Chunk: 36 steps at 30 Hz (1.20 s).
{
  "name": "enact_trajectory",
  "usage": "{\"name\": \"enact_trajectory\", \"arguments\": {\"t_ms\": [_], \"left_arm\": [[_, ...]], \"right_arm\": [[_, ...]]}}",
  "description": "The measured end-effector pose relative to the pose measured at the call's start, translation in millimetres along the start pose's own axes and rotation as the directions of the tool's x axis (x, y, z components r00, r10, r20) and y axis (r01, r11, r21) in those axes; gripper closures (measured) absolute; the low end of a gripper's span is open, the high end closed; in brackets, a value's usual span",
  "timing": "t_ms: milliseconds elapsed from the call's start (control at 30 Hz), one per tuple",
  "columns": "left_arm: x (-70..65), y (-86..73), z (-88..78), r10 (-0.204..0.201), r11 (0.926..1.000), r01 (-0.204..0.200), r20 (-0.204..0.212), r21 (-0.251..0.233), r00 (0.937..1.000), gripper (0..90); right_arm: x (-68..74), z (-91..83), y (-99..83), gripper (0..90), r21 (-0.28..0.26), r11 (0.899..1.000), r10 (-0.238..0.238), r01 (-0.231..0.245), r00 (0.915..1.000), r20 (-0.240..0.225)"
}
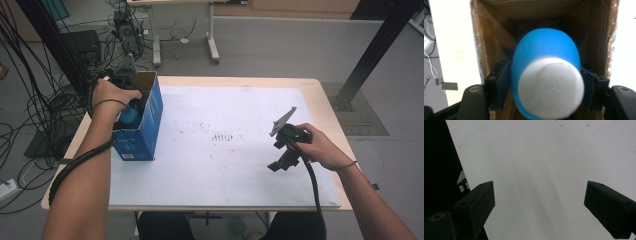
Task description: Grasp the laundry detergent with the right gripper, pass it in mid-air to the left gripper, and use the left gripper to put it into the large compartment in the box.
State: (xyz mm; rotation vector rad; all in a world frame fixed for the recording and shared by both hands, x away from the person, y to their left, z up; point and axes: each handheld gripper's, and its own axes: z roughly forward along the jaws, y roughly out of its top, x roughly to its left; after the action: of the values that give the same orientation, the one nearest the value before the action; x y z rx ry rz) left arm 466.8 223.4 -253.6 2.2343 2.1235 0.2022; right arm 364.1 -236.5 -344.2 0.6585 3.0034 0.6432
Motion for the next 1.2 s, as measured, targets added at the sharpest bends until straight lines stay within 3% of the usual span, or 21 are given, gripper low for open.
{"name": "enact_trajectory", "arguments": {"t_ms": [400,833,1200], "left_arm": [[-2.9,1.6,-36.2,0.016,0.9992,-0.018,-0.049,-0.035,0.9987,30.6],[-16.3,-4.3,-88.9,0.052,0.9946,-0.055,-0.037,-0.088,0.998,21.5],[-30.0,-11.1,-116.7,0.087,0.9889,-0.091,-0.035,-0.118,0.9956,12.5]], "right_arm": [[0.6,0.8,3.0,9.0,-0.008,1.0,-0.006,0.006,1.0,-0.005],[0.5,-1.6,7.8,9.0,-0.003,1.0,-0.013,0.013,0.9999,-0.008],[-0.5,-3.6,10.0,9.1,-0.006,1.0,0.002,-0.003,1.0,-0.009]]}}
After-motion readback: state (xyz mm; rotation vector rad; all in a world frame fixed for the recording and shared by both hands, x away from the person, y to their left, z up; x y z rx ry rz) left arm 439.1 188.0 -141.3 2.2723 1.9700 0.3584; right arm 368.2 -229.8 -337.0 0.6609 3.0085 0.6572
